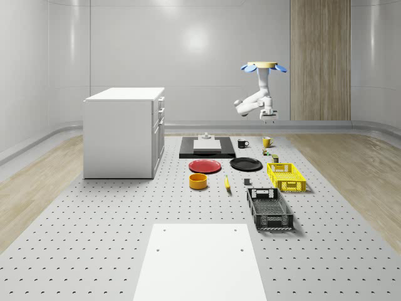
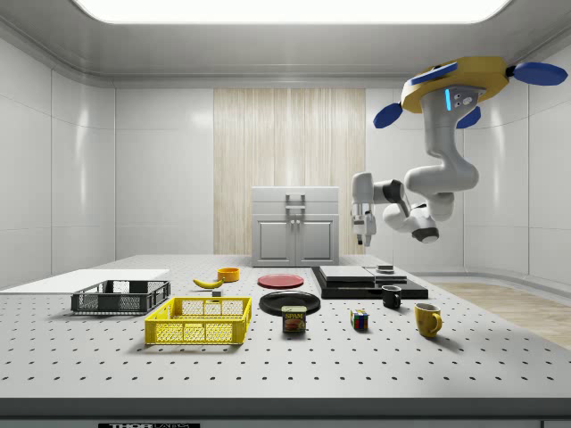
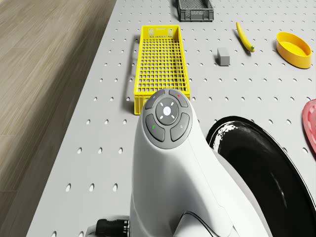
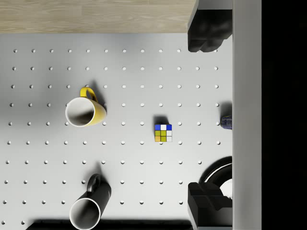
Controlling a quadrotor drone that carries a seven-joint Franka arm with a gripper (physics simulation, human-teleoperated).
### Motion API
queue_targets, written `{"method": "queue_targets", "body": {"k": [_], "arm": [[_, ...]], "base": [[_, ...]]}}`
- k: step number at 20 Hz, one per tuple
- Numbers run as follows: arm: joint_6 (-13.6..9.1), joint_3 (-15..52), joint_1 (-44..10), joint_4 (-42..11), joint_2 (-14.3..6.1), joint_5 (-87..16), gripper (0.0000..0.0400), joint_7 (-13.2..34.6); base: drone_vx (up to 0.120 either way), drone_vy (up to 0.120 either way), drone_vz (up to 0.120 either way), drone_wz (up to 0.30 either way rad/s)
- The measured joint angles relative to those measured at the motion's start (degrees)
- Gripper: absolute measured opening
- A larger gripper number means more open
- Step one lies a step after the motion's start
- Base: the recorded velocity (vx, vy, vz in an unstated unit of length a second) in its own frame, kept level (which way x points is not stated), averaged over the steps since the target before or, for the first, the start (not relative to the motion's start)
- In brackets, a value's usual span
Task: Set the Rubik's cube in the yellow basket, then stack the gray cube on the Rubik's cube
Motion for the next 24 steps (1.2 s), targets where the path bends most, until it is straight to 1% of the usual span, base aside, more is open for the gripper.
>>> {"method": "queue_targets", "body": {"k": [1, 3, 15, 20, 24], "arm": [[0.1, 0.2, -0.4, 0.0, -0.4, 0.0, 0.0400, 0.3], [0.3, 0.7, -1.1, 0.0, -1.1, 0.1, 0.0400, 0.8], [3.0, 2.3, -3.4, 0.2, -4.9, 1.7, 0.0400, 2.7], [4.3, 2.8, -4.0, 0.3, -6.4, 2.5, 0.0400, 3.3], [5.3, 3.2, -4.4, 0.4, -7.5, 3.1, 0.0400, 3.6]], "base": [[0.120, -0.120, -0.120, 0.000], [0.080, -0.020, -0.120, 0.000], [0.000, 0.000, -0.120, 0.000], [-0.096, 0.000, -0.120, 0.000], [0.000, 0.000, -0.120, 0.000]]}}
